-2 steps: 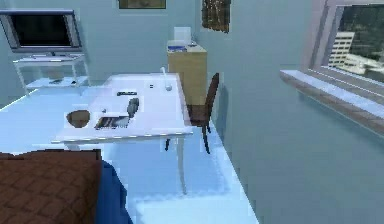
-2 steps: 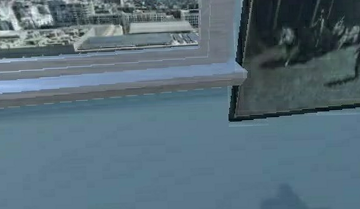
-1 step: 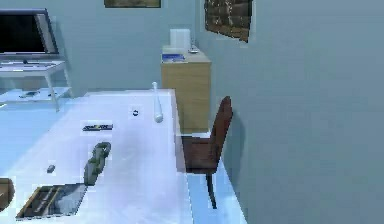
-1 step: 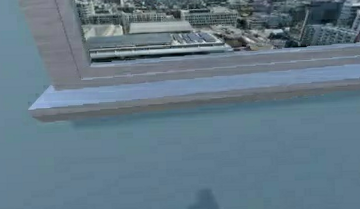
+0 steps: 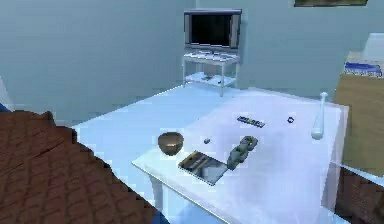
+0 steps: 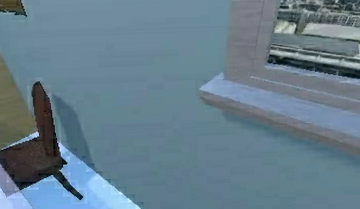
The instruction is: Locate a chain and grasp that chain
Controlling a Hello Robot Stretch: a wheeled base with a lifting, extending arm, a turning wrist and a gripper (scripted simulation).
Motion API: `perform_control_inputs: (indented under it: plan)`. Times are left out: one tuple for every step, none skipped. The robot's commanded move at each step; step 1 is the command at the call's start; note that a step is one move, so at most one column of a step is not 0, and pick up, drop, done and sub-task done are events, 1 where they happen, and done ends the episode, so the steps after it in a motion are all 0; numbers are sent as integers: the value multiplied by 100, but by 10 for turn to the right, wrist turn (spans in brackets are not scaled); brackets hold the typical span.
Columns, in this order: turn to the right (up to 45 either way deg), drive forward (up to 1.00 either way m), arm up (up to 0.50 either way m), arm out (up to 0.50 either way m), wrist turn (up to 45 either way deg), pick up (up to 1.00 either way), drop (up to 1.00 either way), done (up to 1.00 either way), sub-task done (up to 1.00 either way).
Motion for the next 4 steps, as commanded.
perform_control_inputs:
  plan:
    - [-450, 0, 0, 0, 0, 0, 0, 0, 0]
    - [-270, 0, 0, 0, 0, 0, 0, 0, 0]
    - [450, 0, 0, 0, 0, 0, 0, 0, 0]
    - [450, 0, 0, 0, 0, 0, 0, 0, 0]
